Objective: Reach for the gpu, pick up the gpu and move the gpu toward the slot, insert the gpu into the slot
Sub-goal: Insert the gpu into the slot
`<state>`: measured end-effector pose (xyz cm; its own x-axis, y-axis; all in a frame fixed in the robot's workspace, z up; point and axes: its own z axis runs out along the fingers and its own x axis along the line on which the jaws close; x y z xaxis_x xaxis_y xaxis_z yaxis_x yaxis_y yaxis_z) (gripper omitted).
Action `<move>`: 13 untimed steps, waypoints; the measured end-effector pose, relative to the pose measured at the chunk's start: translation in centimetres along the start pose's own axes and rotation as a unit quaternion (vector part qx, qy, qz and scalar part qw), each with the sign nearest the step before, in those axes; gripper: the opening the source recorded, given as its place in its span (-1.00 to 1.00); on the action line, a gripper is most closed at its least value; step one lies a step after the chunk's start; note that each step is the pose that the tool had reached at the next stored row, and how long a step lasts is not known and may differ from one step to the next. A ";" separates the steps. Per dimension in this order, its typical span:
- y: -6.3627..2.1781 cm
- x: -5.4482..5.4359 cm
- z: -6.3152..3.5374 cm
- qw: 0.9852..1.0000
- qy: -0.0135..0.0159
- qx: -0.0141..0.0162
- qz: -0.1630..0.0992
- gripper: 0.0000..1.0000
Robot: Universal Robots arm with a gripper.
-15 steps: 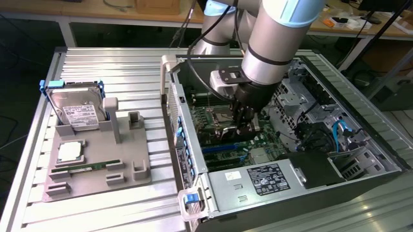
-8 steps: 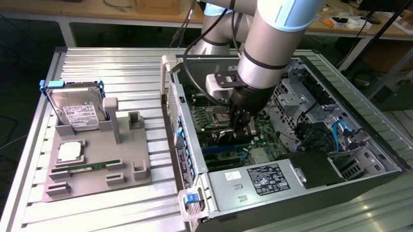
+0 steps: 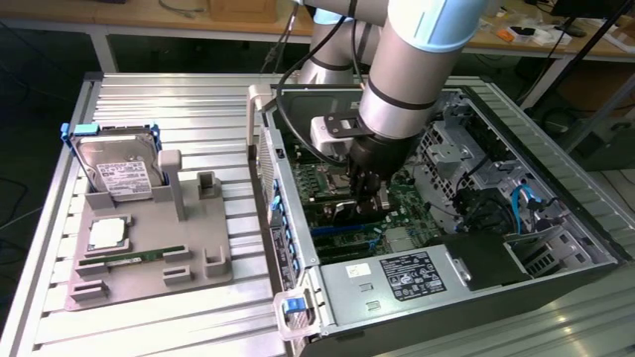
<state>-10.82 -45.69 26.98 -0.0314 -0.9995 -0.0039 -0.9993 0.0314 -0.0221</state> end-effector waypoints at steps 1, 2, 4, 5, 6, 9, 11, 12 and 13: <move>0.00 0.0 0.00 1.000 0.000 0.000 0.000 -0.47; 0.01 0.0 0.01 1.000 0.000 0.000 0.000 -0.47; 0.01 0.0 0.04 1.000 0.000 -0.002 0.000 -0.47; 0.00 0.0 0.06 1.000 0.000 -0.003 0.000 -0.47; 0.00 0.0 0.09 1.000 0.000 -0.005 0.000 -0.47; 0.00 0.0 0.20 1.000 0.000 -0.010 0.000 -0.47; 0.02 0.0 0.23 1.000 0.000 -0.011 0.000 -0.47; 0.02 0.0 0.24 1.000 0.000 -0.011 0.000 -0.47; 0.01 0.0 0.27 1.000 0.000 -0.010 0.000 -0.47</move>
<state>-10.83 -45.70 26.70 -0.0316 -0.9995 -0.0032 -0.9995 0.0316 -0.0012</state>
